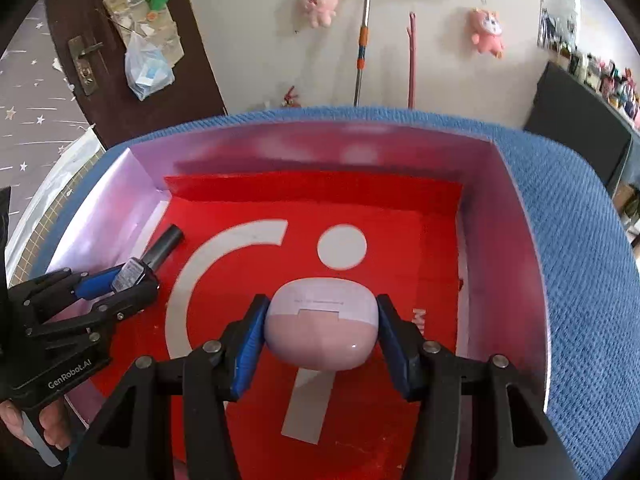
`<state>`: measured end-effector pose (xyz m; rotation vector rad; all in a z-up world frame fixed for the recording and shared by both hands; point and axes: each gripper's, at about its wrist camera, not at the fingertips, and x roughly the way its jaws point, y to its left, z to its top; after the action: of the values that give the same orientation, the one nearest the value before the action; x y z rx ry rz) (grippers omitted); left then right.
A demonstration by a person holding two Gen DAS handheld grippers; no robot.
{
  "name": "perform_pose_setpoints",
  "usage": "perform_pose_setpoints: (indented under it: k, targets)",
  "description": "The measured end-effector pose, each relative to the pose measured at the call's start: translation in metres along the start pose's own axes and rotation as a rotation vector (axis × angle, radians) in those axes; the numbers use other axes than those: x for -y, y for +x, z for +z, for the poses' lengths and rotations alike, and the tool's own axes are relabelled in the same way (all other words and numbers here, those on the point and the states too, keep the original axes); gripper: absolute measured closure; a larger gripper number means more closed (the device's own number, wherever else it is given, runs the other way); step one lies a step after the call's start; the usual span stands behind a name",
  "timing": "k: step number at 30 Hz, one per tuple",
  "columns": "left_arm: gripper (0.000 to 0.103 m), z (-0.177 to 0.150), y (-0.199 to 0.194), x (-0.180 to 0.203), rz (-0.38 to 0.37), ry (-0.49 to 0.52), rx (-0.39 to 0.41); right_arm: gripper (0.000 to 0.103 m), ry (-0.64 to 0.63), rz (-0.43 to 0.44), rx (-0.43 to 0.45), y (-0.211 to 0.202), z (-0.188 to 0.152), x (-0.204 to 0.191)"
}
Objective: Organize rigid objects
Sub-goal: 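Lift and carry the nail polish and pink case over the red-lined box, then lower both items onto the red sheet and open both grippers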
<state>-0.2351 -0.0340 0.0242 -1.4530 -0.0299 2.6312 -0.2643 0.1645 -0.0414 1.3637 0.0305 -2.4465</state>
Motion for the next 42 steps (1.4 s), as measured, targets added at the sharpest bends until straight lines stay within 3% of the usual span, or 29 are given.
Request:
perform_pose_setpoints:
  k: [23,27,33,42]
  targets:
    - [0.069,-0.003,-0.002,-0.002,0.006,-0.004,0.007,0.047,0.007,0.012,-0.025,0.004,0.0,-0.002]
    - [0.057,-0.003,-0.003,-0.003,-0.014,-0.009,0.009,0.047,0.006,0.014,-0.025,0.001,0.0,0.0]
    - [0.05,-0.005,-0.011,-0.003,-0.007,0.003,0.039,0.041,0.005,0.023,-0.009,-0.004,0.0,-0.002]
    - [0.049,-0.009,-0.031,-0.002,0.011,0.014,0.089,0.037,0.013,0.044,0.038,-0.025,-0.005,-0.004]
